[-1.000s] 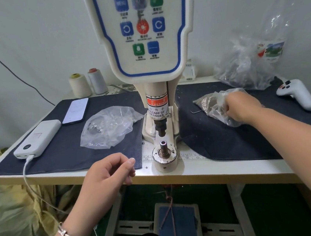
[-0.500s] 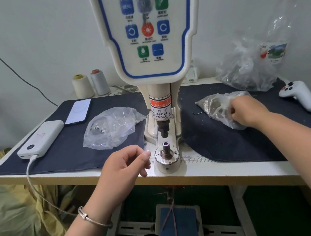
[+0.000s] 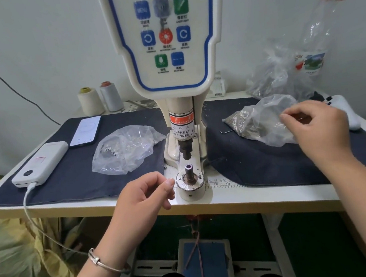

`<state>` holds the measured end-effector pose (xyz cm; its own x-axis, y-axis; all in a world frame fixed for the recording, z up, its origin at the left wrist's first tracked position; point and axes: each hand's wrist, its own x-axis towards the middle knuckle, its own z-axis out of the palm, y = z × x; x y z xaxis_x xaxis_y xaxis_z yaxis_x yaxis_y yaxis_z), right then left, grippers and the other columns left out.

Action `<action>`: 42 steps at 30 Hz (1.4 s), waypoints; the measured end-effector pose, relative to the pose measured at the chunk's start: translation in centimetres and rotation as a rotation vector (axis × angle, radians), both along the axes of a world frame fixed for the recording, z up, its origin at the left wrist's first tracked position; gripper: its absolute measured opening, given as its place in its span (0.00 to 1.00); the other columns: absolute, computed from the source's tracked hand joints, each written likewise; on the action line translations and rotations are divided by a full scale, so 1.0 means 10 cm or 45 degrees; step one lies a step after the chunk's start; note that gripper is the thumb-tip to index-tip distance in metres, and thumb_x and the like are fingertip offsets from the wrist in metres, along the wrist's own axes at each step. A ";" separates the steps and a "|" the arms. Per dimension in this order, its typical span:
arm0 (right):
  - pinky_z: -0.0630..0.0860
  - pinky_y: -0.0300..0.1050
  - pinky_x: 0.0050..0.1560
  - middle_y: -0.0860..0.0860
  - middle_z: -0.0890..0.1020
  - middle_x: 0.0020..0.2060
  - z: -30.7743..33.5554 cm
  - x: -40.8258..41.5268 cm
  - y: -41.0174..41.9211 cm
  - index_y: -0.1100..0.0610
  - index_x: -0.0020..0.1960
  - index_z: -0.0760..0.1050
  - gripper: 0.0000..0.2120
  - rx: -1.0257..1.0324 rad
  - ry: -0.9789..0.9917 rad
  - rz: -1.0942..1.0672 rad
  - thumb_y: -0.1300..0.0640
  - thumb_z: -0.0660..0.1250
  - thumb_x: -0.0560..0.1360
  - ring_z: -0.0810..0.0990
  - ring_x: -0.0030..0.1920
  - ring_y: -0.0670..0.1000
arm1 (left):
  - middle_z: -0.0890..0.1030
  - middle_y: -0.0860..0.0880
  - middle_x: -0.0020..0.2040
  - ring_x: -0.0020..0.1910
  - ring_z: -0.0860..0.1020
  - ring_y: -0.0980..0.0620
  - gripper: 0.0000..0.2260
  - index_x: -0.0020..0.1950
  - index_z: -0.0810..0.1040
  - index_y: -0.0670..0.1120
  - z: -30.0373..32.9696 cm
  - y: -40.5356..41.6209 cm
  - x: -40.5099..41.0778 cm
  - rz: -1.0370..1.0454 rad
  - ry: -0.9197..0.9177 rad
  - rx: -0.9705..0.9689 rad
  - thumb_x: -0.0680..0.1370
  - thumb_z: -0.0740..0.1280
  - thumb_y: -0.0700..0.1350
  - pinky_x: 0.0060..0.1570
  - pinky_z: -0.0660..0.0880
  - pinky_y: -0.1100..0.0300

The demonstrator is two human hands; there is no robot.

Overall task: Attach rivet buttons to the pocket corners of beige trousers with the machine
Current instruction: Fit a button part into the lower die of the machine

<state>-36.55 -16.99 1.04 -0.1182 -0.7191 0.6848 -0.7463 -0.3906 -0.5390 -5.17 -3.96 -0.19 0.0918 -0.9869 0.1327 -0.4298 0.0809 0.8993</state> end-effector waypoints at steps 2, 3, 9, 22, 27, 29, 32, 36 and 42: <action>0.74 0.31 0.38 0.47 0.83 0.34 0.02 0.16 0.29 0.48 0.37 0.81 0.09 0.047 -0.378 0.133 0.61 0.72 0.72 0.79 0.34 0.42 | 0.80 0.49 0.31 0.31 0.75 0.61 0.13 0.35 0.79 0.49 0.02 0.06 -0.02 -0.020 0.056 -0.025 0.80 0.68 0.48 0.36 0.70 0.72; 0.76 0.33 0.37 0.49 0.84 0.33 0.03 0.27 0.45 0.49 0.37 0.81 0.09 0.105 -0.588 0.279 0.62 0.72 0.71 0.81 0.33 0.43 | 0.81 0.49 0.32 0.31 0.76 0.60 0.12 0.36 0.80 0.50 0.04 0.10 -0.03 -0.043 0.107 -0.036 0.79 0.70 0.50 0.36 0.71 0.72; 0.78 0.38 0.35 0.56 0.85 0.35 -0.02 1.04 1.18 0.55 0.41 0.84 0.05 0.452 -1.053 0.975 0.62 0.76 0.66 0.83 0.33 0.51 | 0.84 0.49 0.39 0.34 0.78 0.58 0.06 0.46 0.85 0.51 0.09 0.27 -0.23 -0.215 0.412 0.063 0.73 0.72 0.52 0.33 0.72 0.69; 0.78 0.42 0.45 0.47 0.81 0.40 -0.08 1.31 1.36 0.57 0.44 0.85 0.03 0.298 -0.655 0.968 0.59 0.72 0.72 0.81 0.44 0.51 | 0.81 0.46 0.36 0.30 0.77 0.58 0.04 0.43 0.86 0.40 0.15 0.29 -0.22 -0.302 1.192 0.461 0.70 0.76 0.39 0.27 0.72 0.69; 0.77 0.38 0.39 0.51 0.83 0.37 -0.08 1.26 1.34 0.52 0.39 0.84 0.05 0.616 -1.024 1.058 0.55 0.77 0.63 0.81 0.40 0.47 | 0.81 0.47 0.35 0.30 0.77 0.58 0.08 0.42 0.86 0.41 0.13 0.25 -0.24 -0.333 1.177 0.473 0.65 0.77 0.42 0.27 0.72 0.69; 0.76 0.39 0.36 0.52 0.83 0.35 -0.06 1.25 1.33 0.53 0.38 0.84 0.10 0.715 -1.077 1.024 0.51 0.78 0.60 0.80 0.36 0.48 | 0.81 0.48 0.35 0.30 0.77 0.58 0.07 0.42 0.87 0.41 0.13 0.23 -0.24 -0.330 1.147 0.427 0.66 0.76 0.41 0.27 0.71 0.69; 0.76 0.38 0.34 0.54 0.84 0.34 -0.04 1.27 1.33 0.54 0.38 0.85 0.12 0.787 -1.101 0.978 0.48 0.76 0.59 0.80 0.33 0.48 | 0.81 0.49 0.35 0.32 0.77 0.58 0.03 0.41 0.87 0.44 0.12 0.19 -0.26 -0.275 1.019 0.268 0.68 0.74 0.41 0.30 0.72 0.69; 0.76 0.37 0.33 0.55 0.84 0.35 0.00 1.31 1.31 0.54 0.40 0.86 0.12 0.857 -1.165 0.942 0.49 0.73 0.61 0.80 0.34 0.48 | 0.82 0.52 0.34 0.32 0.76 0.57 0.06 0.42 0.86 0.49 0.09 0.15 -0.27 -0.125 0.572 -0.113 0.69 0.75 0.50 0.35 0.73 0.67; 0.72 0.36 0.28 0.56 0.84 0.35 0.05 1.32 1.21 0.60 0.41 0.85 0.15 1.057 -1.305 0.959 0.50 0.74 0.60 0.79 0.32 0.47 | 0.83 0.55 0.39 0.38 0.81 0.56 0.02 0.45 0.84 0.51 0.04 0.14 -0.26 -0.011 0.014 -0.560 0.74 0.73 0.47 0.39 0.74 0.70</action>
<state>-23.36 -4.89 1.59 0.2820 -0.9561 -0.0792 0.3048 0.1675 -0.9376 -7.78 -2.59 0.23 0.0879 -0.8376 0.5391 -0.4180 0.4602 0.7832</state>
